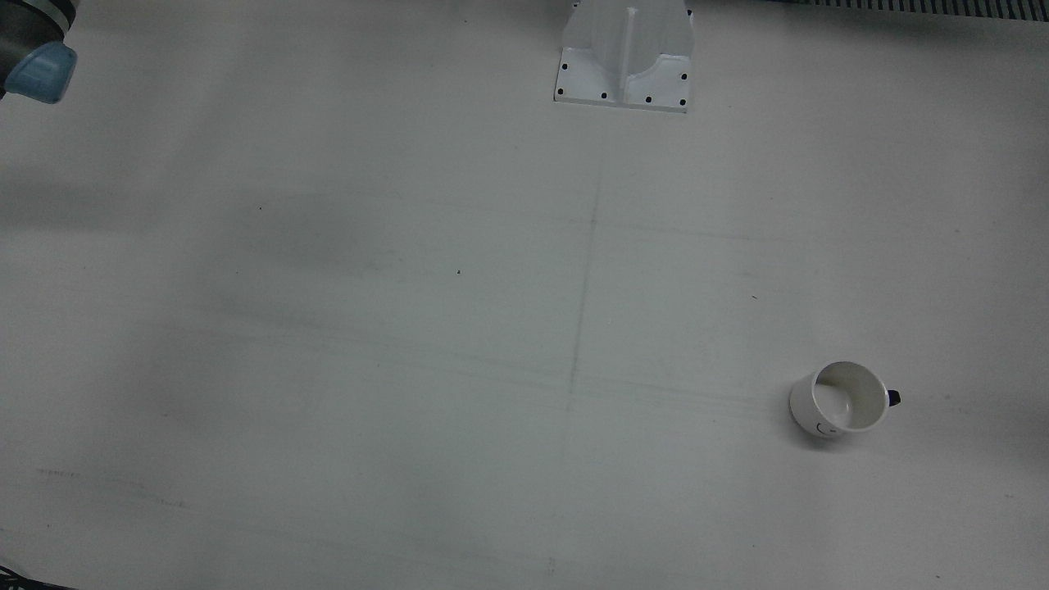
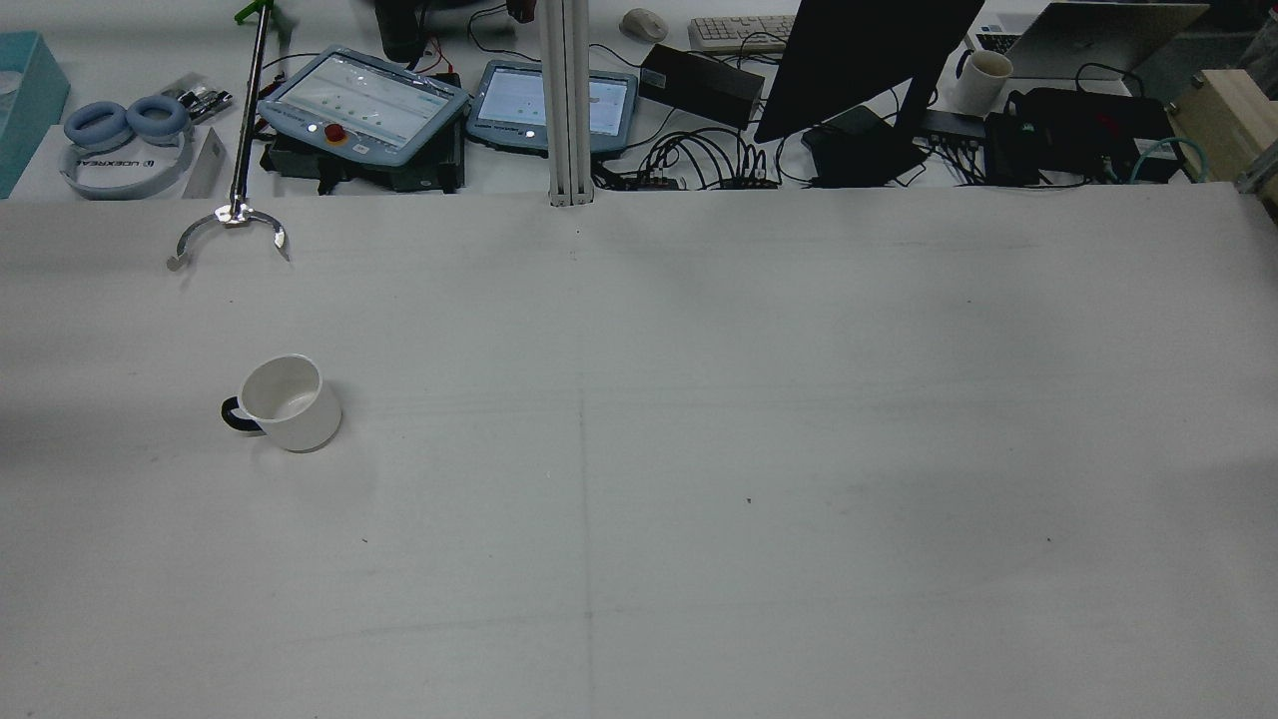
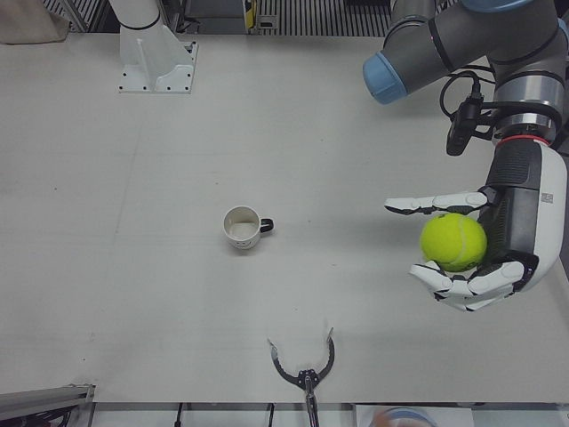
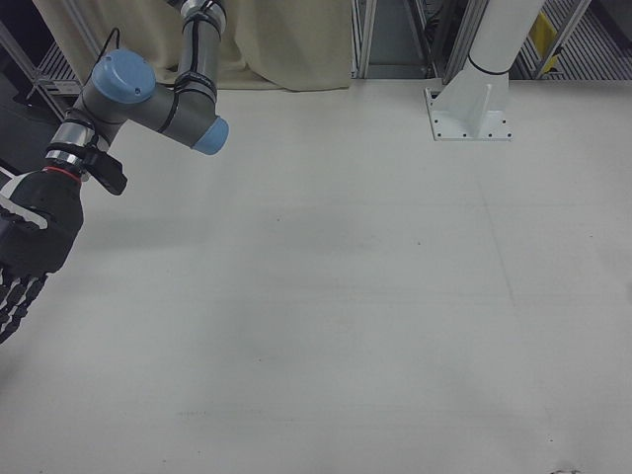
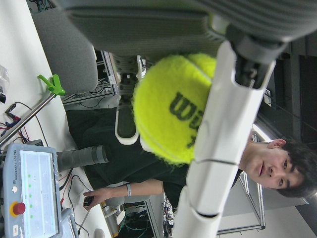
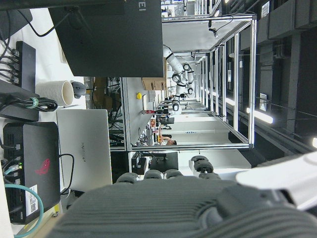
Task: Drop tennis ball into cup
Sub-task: 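Move the left hand holding the tennis ball down into view above the mug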
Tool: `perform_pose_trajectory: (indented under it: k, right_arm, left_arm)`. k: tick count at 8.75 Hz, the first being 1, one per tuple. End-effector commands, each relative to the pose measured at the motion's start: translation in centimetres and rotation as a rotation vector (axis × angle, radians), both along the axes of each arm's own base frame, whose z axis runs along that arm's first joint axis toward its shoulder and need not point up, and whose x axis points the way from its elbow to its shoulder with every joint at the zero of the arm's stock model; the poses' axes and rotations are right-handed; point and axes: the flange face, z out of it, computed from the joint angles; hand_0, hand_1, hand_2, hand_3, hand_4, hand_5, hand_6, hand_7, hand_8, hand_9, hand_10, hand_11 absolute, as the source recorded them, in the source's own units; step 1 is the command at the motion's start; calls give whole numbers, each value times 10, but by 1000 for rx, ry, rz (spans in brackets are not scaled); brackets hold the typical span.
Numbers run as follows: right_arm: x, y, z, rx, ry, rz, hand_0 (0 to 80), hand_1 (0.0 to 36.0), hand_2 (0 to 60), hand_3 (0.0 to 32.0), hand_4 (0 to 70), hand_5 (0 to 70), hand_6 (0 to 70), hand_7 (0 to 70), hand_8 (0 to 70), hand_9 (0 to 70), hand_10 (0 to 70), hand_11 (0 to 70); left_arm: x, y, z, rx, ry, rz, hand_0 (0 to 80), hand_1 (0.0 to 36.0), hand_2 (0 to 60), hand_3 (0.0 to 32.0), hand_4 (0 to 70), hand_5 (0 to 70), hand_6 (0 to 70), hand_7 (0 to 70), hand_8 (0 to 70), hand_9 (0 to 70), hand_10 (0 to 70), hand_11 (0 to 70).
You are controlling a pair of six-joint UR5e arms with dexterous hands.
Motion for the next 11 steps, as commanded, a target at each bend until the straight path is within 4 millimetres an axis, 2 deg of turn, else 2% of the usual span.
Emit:
perform_pose_trajectory:
  k: [1, 3, 4, 5, 6, 7, 8, 9, 10, 11]
  right_arm:
    - [0, 0, 0, 0, 0, 0, 0, 0, 0, 0, 0, 0, 0, 0, 0, 0, 0, 0]
    - [0, 0, 0, 0, 0, 0, 0, 0, 0, 0, 0, 0, 0, 0, 0, 0, 0, 0]
    - [0, 0, 0, 0, 0, 0, 0, 0, 0, 0, 0, 0, 0, 0, 0, 0, 0, 0]
    - [0, 0, 1, -2, 0, 0, 0, 0, 0, 0, 0, 0, 0, 0, 0, 0, 0, 0]
    - [0, 0, 0, 0, 0, 0, 0, 0, 0, 0, 0, 0, 0, 0, 0, 0, 0, 0]
    - [0, 0, 1, -2, 0, 0, 0, 0, 0, 0, 0, 0, 0, 0, 0, 0, 0, 0]
    - [0, 0, 1, -2, 0, 0, 0, 0, 0, 0, 0, 0, 0, 0, 0, 0, 0, 0]
    - [0, 0, 0, 0, 0, 0, 0, 0, 0, 0, 0, 0, 0, 0, 0, 0, 0, 0]
    - [0, 0, 0, 0, 0, 0, 0, 0, 0, 0, 0, 0, 0, 0, 0, 0, 0, 0]
    - [0, 0, 0, 0, 0, 0, 0, 0, 0, 0, 0, 0, 0, 0, 0, 0, 0, 0]
  left_arm:
    - [37, 13, -53, 116, 0, 60, 800, 313, 142, 0, 540, 264, 700, 700, 619, 700, 291, 439]
    - [122, 48, -67, 149, 12, 207, 800, 281, 230, 0, 540, 265, 700, 700, 611, 700, 273, 413]
    - [169, 59, -75, 159, 20, 289, 718, 259, 275, 0, 537, 255, 700, 700, 600, 700, 265, 400]
    - [211, 65, -76, 159, 22, 357, 633, 253, 310, 0, 527, 225, 700, 700, 599, 700, 257, 385]
    - [255, 76, -74, 158, 17, 430, 589, 222, 372, 0, 508, 247, 700, 700, 595, 700, 252, 377]
    - [280, 89, -60, 143, 9, 473, 553, 202, 348, 0, 484, 209, 700, 700, 590, 700, 254, 377]
    - [287, 94, -54, 152, -9, 484, 540, 186, 335, 0, 470, 213, 700, 700, 588, 700, 251, 372]
    - [303, 108, -35, 146, -17, 517, 536, 182, 316, 0, 455, 203, 700, 700, 582, 700, 247, 365]
    - [313, 119, -22, 145, -33, 531, 528, 186, 335, 0, 447, 186, 672, 700, 563, 700, 242, 358]
    - [317, 120, -21, 155, -49, 529, 523, 182, 362, 0, 439, 199, 700, 700, 563, 700, 232, 343]
